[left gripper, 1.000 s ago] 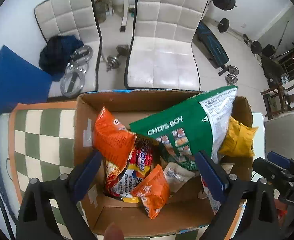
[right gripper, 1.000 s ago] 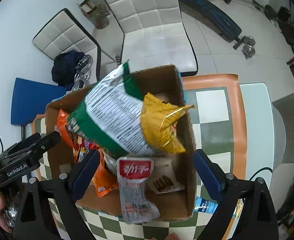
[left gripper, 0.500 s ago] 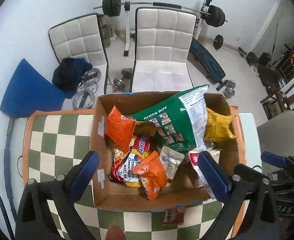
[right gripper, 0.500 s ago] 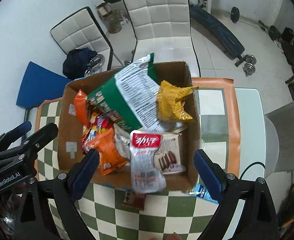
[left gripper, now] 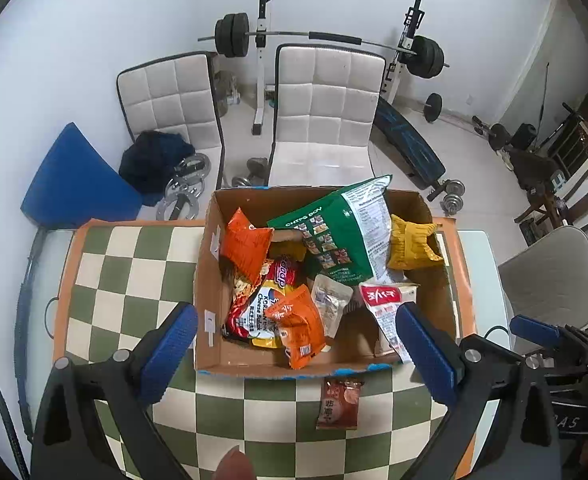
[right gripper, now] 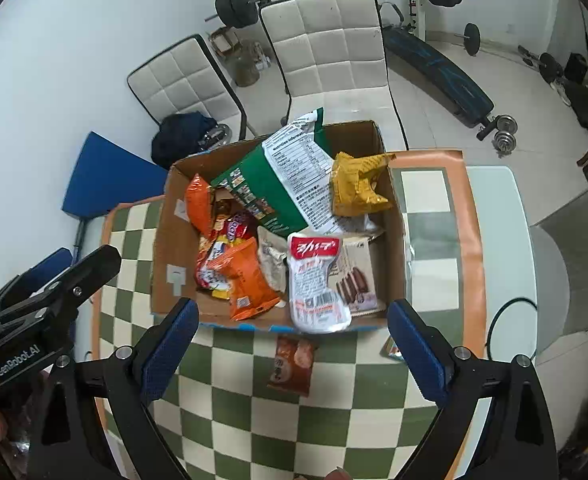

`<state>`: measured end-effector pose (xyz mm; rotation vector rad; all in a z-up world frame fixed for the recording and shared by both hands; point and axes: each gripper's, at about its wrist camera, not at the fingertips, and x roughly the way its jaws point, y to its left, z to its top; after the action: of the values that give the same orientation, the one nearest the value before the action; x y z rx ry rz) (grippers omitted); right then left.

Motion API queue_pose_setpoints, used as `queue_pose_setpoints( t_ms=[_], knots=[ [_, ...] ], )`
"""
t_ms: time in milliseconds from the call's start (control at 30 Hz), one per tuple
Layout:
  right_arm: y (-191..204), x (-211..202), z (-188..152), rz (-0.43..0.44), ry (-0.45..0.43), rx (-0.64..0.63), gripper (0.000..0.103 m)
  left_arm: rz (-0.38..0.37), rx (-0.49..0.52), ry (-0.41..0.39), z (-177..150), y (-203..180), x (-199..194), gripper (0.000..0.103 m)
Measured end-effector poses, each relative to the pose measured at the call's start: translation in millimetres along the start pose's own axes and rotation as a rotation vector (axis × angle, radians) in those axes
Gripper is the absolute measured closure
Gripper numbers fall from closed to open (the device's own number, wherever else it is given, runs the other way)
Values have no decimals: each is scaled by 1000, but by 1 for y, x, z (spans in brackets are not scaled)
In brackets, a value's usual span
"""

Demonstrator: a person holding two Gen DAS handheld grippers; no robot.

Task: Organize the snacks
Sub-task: 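Move both tools back down toward the blue tube pack and red pouch, then grasp the blue Nestlé tube with the right tool while the left tool grasps the red shrimp pouch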

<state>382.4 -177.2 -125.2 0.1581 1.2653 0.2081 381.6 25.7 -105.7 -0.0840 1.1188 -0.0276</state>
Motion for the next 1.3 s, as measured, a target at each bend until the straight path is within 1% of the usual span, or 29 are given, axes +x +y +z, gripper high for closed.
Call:
queue_pose_setpoints(
  t_ms=[167,267,333,400,467,533,600,767,900,1067,1167,1233,1300],
  knots=[
    [-22,-13,-25,4,-44,65,5,16,-17,-24,-27,-8,-15,2],
    [-52,-9,-44,-5,-31,144,5,21,-7,-6,-49,-16,-9,2],
    [-78,2,-57,-13,6,206,5,18,7,40,-66,-23,6,2],
    [-104,17,-70,-33,44,268,5,18,8,114,-83,-28,31,2],
    [-121,31,-79,-46,80,284,5,17,2,173,-97,-30,52,2],
    [-133,50,-86,-85,134,249,5,27,-6,221,-111,-32,72,2],
    [-141,69,-91,-151,183,180,5,40,-12,260,-124,-34,91,2],
    [-154,110,-96,-240,272,43,5,59,-26,357,-155,-47,136,2],
    [-161,141,-92,-300,323,-55,5,79,-12,390,-171,-59,160,2],
    [-169,169,-89,-316,378,-137,5,99,-12,410,-180,-65,177,2],
    [-175,186,-90,-299,417,-171,6,107,-6,416,-183,-67,184,2],
    [-180,193,-90,-275,434,-166,9,106,-4,423,-185,-67,187,2],
    [-188,197,-91,-248,454,-129,22,109,-4,429,-188,-68,190,2]
  ],
)
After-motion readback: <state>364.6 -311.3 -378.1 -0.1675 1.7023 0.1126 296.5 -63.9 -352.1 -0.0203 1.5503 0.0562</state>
